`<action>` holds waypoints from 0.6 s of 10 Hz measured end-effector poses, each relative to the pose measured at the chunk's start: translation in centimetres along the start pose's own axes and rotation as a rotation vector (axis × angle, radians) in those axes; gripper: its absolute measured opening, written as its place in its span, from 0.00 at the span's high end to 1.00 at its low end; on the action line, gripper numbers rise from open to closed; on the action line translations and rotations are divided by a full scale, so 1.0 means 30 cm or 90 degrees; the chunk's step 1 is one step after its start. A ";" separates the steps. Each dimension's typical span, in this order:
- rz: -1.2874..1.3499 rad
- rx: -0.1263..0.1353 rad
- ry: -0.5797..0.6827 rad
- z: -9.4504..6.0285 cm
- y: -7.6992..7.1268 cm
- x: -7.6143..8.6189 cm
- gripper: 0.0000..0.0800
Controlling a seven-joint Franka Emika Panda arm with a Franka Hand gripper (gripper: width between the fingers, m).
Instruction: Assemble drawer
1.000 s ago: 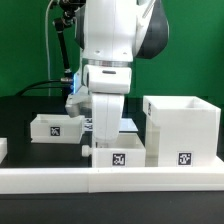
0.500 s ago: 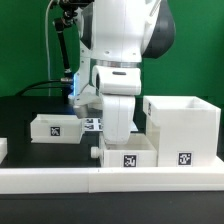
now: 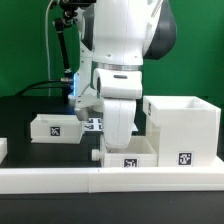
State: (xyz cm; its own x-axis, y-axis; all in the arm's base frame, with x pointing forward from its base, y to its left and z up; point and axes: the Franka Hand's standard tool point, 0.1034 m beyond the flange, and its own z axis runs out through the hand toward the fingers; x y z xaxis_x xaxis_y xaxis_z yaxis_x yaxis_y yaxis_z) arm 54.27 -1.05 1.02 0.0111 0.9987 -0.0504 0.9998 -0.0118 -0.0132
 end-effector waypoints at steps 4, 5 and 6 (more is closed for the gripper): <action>0.001 -0.004 0.002 0.002 -0.001 0.013 0.95; 0.001 -0.025 0.005 0.004 0.001 0.015 0.95; 0.002 -0.025 0.005 0.006 -0.001 0.016 0.95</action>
Offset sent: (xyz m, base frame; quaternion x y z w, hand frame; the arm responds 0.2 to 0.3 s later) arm -0.0078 0.0039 -0.0017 -0.0055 0.0095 -0.0178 0.9998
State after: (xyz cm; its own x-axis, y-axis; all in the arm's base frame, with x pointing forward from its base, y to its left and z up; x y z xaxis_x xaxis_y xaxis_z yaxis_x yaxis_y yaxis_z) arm 54.24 -0.59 0.83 0.0149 0.9990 -0.0418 0.9996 -0.0137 0.0267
